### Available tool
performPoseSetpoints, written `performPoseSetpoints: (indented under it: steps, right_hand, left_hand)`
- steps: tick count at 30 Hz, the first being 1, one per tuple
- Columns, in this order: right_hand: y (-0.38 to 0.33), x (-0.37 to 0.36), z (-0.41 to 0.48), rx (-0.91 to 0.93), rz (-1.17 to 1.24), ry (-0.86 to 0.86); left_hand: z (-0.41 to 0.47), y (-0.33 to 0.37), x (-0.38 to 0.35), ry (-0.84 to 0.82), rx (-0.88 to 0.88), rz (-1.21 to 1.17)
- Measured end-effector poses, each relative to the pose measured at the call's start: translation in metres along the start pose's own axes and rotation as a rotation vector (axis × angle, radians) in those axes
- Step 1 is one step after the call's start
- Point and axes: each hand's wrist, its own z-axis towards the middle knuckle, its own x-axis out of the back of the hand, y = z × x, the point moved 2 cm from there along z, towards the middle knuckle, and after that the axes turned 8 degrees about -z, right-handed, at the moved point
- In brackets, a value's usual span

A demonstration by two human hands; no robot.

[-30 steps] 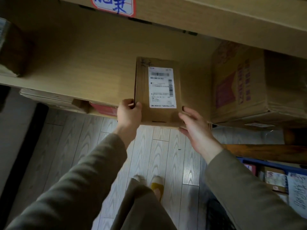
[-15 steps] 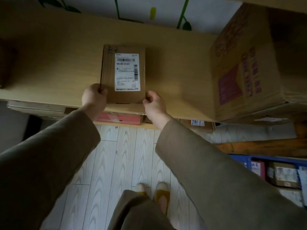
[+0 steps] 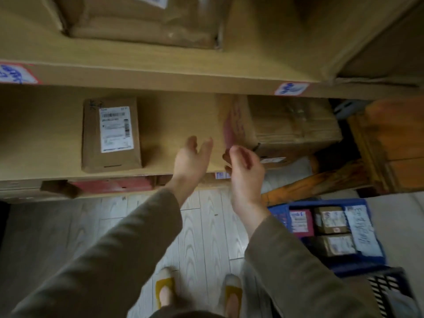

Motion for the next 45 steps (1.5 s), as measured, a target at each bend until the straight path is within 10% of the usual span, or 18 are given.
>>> performPoseSetpoints:
  steps: [11,24,37,45]
  right_hand:
    - [0.007,0.161,0.069,-0.24,0.12,0.272]
    - [-0.001,0.155,0.103,-0.243,0.086,0.041]
    - [0.029,0.096,0.03,-0.608,0.44,-0.253]
    - [0.007,0.117,0.053,-0.054,-0.092,0.071]
  left_hand:
    - [-0.025,0.047,-0.108,0.105,0.144,-0.251]
    - [-0.028,0.05,-0.105,0.179,0.141,-0.227]
    - [-0.083,0.035,-0.051,0.43,-0.439,0.353]
    - [-0.085,0.042,-0.081,0.323,-0.539,0.619]
